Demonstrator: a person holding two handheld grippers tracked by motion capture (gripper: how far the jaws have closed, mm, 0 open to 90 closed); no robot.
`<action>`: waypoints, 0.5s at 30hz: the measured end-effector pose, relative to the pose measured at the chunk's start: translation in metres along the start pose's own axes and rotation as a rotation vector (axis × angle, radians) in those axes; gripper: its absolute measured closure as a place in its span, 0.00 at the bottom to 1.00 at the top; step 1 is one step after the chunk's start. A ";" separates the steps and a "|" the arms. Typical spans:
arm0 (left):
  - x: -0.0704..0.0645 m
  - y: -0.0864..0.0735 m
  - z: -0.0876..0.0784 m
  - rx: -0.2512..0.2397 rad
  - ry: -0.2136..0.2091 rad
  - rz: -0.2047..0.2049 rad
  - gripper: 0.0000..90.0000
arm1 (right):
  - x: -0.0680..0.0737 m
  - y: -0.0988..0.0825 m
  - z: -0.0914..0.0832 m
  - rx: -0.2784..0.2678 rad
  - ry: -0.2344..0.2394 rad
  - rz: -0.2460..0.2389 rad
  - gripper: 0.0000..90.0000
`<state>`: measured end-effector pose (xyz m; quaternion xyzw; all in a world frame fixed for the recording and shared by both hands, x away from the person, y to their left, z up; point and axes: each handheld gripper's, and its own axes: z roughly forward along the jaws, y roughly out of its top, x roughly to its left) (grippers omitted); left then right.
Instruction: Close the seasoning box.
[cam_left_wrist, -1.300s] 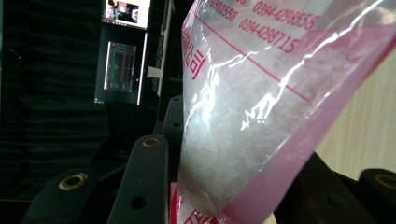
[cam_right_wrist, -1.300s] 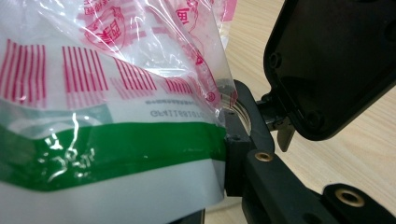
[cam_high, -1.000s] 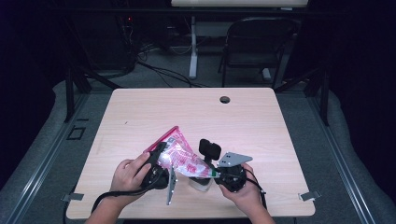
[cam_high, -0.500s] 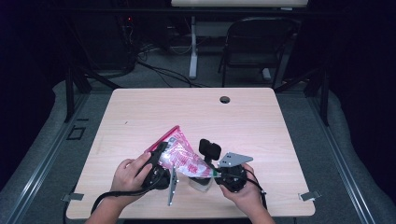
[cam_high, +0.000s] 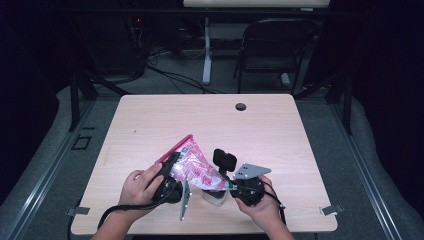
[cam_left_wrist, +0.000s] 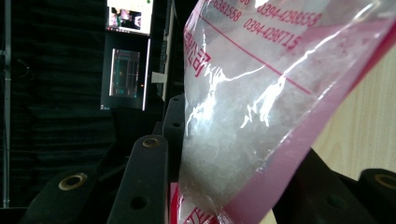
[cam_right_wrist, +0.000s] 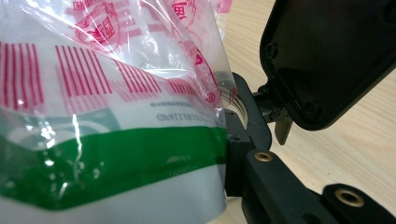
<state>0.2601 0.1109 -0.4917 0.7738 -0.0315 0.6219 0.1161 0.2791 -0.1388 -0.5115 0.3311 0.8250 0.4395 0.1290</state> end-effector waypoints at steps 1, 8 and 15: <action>0.000 0.000 0.000 0.000 0.000 0.001 0.76 | 0.000 0.000 0.000 0.001 0.000 0.000 0.99; 0.000 0.000 0.000 -0.002 0.000 0.000 0.76 | 0.000 0.000 0.001 0.001 0.003 0.000 0.99; 0.002 0.001 -0.002 0.000 0.000 0.001 0.76 | 0.001 0.000 0.002 0.002 0.004 0.000 0.99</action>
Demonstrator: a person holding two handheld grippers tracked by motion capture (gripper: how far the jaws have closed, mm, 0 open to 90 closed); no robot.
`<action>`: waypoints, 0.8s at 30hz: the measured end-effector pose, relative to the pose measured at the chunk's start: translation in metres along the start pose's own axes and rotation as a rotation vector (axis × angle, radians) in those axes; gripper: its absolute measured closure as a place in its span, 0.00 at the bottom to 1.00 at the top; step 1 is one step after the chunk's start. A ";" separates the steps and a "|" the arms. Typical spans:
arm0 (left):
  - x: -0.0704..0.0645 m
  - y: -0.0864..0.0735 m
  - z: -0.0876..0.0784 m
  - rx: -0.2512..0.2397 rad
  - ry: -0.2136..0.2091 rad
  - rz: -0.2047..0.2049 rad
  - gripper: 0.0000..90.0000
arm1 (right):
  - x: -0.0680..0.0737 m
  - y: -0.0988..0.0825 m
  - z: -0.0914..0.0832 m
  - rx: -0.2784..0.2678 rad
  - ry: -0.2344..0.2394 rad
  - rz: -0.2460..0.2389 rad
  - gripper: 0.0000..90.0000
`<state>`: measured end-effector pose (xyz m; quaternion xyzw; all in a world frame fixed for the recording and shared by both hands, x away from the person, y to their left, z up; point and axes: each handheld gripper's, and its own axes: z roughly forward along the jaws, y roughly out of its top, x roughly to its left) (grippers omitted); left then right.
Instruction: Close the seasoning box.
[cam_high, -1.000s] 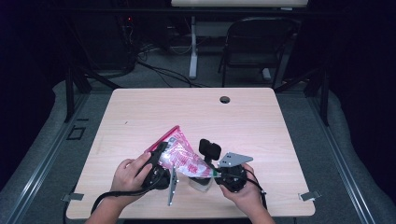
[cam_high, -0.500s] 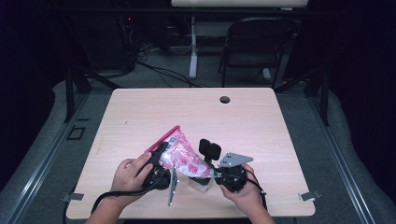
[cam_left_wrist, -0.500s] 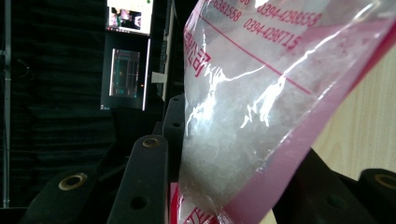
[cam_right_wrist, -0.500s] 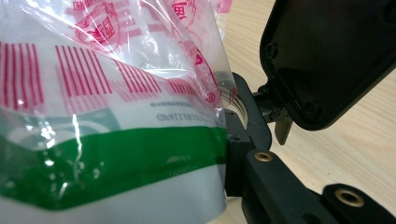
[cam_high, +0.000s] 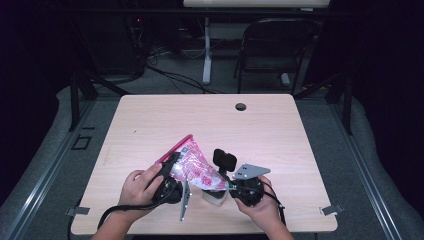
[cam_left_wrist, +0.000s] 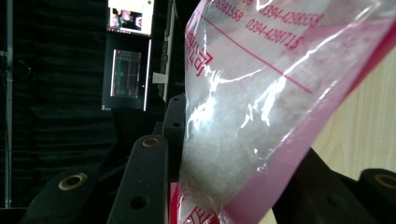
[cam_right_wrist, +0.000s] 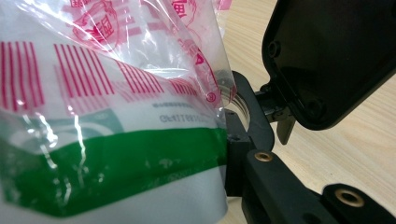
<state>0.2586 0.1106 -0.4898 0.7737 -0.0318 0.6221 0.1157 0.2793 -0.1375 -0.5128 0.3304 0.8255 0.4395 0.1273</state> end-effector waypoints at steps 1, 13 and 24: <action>0.000 0.000 0.000 -0.001 -0.001 -0.001 0.76 | 0.000 0.000 0.000 -0.001 0.000 0.000 0.99; 0.000 0.000 -0.001 0.000 0.001 0.004 0.76 | 0.000 0.000 0.001 0.003 0.001 -0.002 0.99; 0.001 0.000 -0.002 -0.005 0.007 0.004 0.76 | 0.001 0.000 0.001 0.004 -0.001 -0.002 0.99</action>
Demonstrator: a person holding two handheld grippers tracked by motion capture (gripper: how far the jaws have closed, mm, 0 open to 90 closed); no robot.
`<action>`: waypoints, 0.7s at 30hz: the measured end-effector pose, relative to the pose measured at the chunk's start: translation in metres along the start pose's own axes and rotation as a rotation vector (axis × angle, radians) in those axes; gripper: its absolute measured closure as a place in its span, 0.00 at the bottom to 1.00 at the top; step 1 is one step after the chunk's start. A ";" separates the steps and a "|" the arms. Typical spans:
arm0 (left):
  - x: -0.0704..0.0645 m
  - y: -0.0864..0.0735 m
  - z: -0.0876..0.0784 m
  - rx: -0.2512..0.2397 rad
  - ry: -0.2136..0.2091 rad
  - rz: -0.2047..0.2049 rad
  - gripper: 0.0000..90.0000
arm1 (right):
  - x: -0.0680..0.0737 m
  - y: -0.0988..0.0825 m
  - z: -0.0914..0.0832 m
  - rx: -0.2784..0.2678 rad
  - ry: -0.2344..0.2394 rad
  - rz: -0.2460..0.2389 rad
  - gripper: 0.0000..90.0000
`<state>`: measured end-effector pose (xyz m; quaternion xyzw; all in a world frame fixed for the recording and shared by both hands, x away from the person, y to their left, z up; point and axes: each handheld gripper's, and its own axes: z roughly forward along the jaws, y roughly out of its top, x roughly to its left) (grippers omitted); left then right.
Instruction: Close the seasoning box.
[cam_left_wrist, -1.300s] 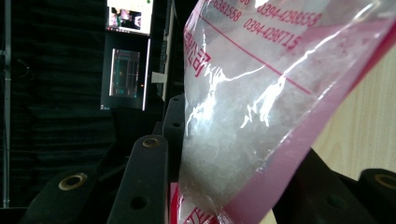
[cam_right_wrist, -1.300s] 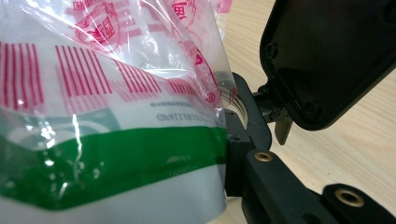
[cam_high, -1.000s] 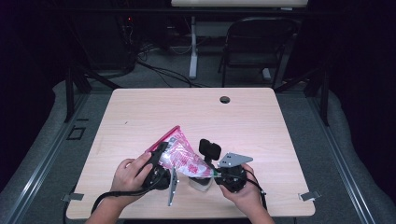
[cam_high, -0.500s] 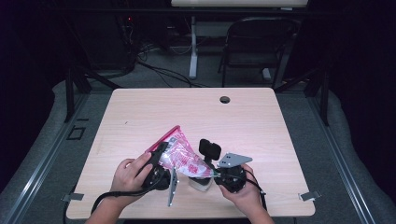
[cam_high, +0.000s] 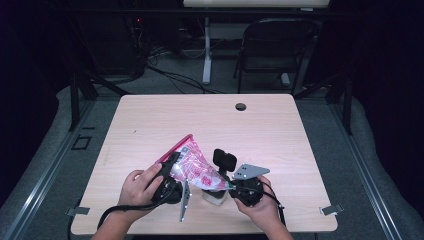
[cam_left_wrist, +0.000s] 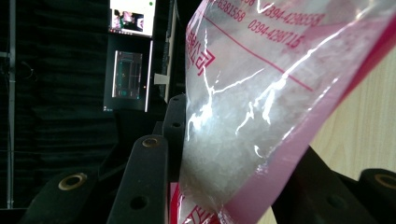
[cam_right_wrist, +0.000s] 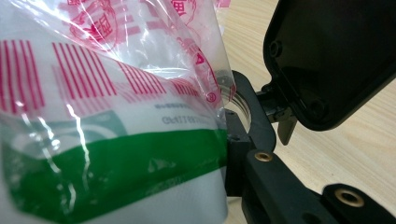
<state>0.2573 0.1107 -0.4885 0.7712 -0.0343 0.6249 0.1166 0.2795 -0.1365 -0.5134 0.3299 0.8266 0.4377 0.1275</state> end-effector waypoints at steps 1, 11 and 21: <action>0.000 0.000 0.000 0.000 -0.001 0.000 0.76 | 0.000 0.000 0.000 0.000 0.000 0.001 0.99; 0.000 0.000 -0.001 0.001 -0.004 0.001 0.76 | 0.000 -0.001 0.001 -0.001 -0.003 0.009 0.99; 0.001 0.001 -0.001 -0.005 0.003 0.010 0.76 | 0.000 -0.001 0.002 0.004 -0.004 0.003 0.99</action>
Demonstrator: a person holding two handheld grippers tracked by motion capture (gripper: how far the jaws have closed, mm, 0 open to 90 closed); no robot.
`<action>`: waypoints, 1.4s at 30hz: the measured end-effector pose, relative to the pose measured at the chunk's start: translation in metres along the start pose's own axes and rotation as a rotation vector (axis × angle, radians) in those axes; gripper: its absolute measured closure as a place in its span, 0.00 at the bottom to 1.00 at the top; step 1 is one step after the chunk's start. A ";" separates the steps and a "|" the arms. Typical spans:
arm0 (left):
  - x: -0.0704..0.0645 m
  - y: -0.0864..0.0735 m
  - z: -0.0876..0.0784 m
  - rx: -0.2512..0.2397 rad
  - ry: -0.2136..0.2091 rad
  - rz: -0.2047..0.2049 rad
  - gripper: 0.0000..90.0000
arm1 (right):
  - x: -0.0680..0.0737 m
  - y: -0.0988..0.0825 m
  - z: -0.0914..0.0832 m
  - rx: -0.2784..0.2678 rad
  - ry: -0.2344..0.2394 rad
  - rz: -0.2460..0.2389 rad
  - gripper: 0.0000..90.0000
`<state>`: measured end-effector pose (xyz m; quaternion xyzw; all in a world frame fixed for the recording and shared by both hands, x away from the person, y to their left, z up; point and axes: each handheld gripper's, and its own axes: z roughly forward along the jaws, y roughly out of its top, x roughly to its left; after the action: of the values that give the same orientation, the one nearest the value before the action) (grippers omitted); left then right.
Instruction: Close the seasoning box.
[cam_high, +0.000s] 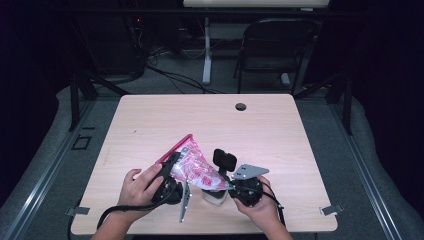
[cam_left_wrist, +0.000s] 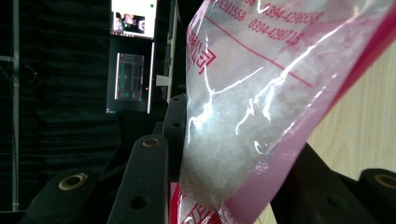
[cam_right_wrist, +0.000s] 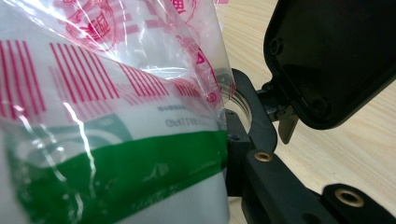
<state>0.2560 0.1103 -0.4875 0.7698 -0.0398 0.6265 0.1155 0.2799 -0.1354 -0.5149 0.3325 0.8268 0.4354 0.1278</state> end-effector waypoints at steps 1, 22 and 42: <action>0.000 0.000 0.000 0.000 0.001 0.002 0.76 | 0.000 0.000 0.000 0.001 0.000 0.000 0.99; 0.002 0.002 -0.001 0.000 0.012 0.043 0.76 | 0.000 0.000 0.000 -0.001 -0.003 0.001 0.99; 0.003 0.003 -0.002 -0.003 0.017 0.047 0.77 | 0.001 0.000 0.000 -0.002 -0.008 0.004 0.99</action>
<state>0.2545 0.1077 -0.4837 0.7631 -0.0578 0.6356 0.1023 0.2795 -0.1348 -0.5154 0.3358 0.8252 0.4351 0.1305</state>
